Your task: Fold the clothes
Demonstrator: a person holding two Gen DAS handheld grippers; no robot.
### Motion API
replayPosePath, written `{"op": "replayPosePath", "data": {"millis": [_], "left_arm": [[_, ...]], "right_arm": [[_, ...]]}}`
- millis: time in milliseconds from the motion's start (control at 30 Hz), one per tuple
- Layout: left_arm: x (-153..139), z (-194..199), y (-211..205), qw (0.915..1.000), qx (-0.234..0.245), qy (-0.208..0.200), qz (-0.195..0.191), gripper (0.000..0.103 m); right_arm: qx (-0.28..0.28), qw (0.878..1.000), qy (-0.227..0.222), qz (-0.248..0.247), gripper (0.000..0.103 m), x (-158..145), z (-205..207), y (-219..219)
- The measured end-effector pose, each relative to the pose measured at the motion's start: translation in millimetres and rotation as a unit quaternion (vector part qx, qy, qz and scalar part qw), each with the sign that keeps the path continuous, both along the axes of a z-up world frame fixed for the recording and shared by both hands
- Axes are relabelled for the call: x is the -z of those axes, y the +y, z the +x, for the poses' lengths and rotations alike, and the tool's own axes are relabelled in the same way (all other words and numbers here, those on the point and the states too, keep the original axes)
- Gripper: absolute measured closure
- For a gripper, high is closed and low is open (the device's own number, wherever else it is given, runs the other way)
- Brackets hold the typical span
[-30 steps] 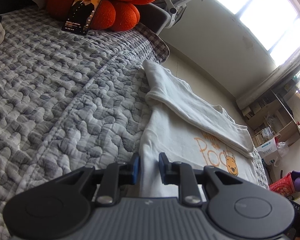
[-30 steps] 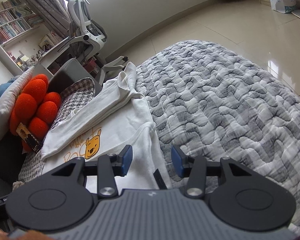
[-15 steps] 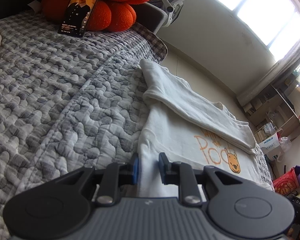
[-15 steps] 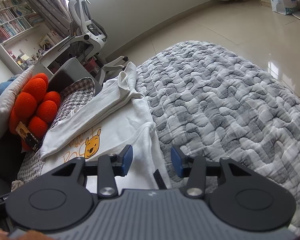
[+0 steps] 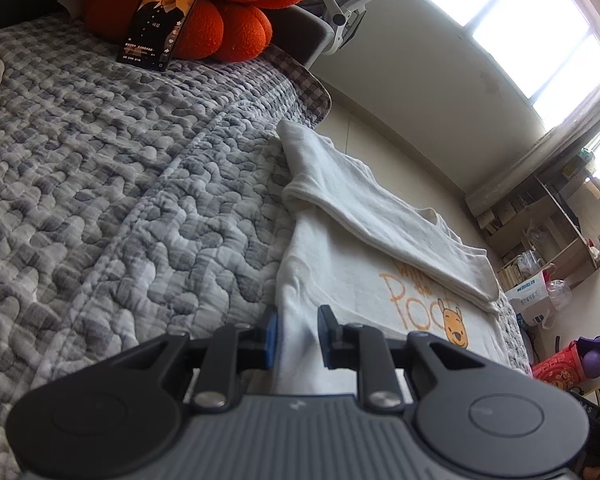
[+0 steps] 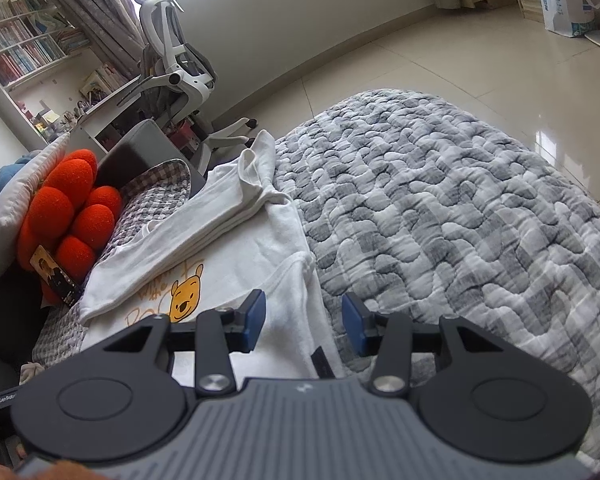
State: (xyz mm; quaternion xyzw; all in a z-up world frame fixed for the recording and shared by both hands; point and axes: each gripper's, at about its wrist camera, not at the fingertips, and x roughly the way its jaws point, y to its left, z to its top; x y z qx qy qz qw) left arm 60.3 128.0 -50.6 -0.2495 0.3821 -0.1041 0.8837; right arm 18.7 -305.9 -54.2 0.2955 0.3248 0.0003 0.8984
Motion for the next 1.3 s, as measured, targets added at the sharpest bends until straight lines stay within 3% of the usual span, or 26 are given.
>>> {"op": "replayPosePath", "data": {"millis": [233, 300, 433, 533, 667, 867, 1300], "left_arm": [[5.8, 9.1, 7.4, 0.9995, -0.008, 0.012, -0.030, 0.085], [6.0, 10.0, 5.3, 0.9995, -0.013, 0.012, -0.025, 0.090], [3.5, 8.2, 0.2, 0.9996, -0.023, 0.004, -0.013, 0.095], [-2.3, 3.8, -4.7, 0.9996, -0.025, -0.015, 0.000, 0.096], [-7.6, 1.4, -11.4, 0.9990, -0.020, -0.034, 0.020, 0.096], [-5.6, 2.1, -10.8, 0.9987, -0.026, -0.029, 0.033, 0.096], [-6.0, -1.3, -2.8, 0.9979, -0.051, -0.037, 0.014, 0.095]], "right_arm": [[-0.015, 1.000, -0.008, 0.021, 0.057, 1.0, 11.8, -5.9], [-0.021, 1.000, -0.007, 0.019, 0.064, 2.4, 15.5, -5.8], [-0.022, 1.000, -0.006, -0.005, 0.088, 6.3, 19.8, -3.4], [-0.019, 1.000, -0.012, -0.016, 0.091, 5.7, 18.1, -1.2], [-0.024, 0.998, -0.028, -0.047, 0.093, 0.9, 15.5, 4.9], [-0.019, 0.997, -0.045, -0.067, 0.095, -4.5, 14.7, 9.8], [-0.014, 0.999, -0.022, -0.038, 0.089, 6.9, 15.7, 3.9]]}}
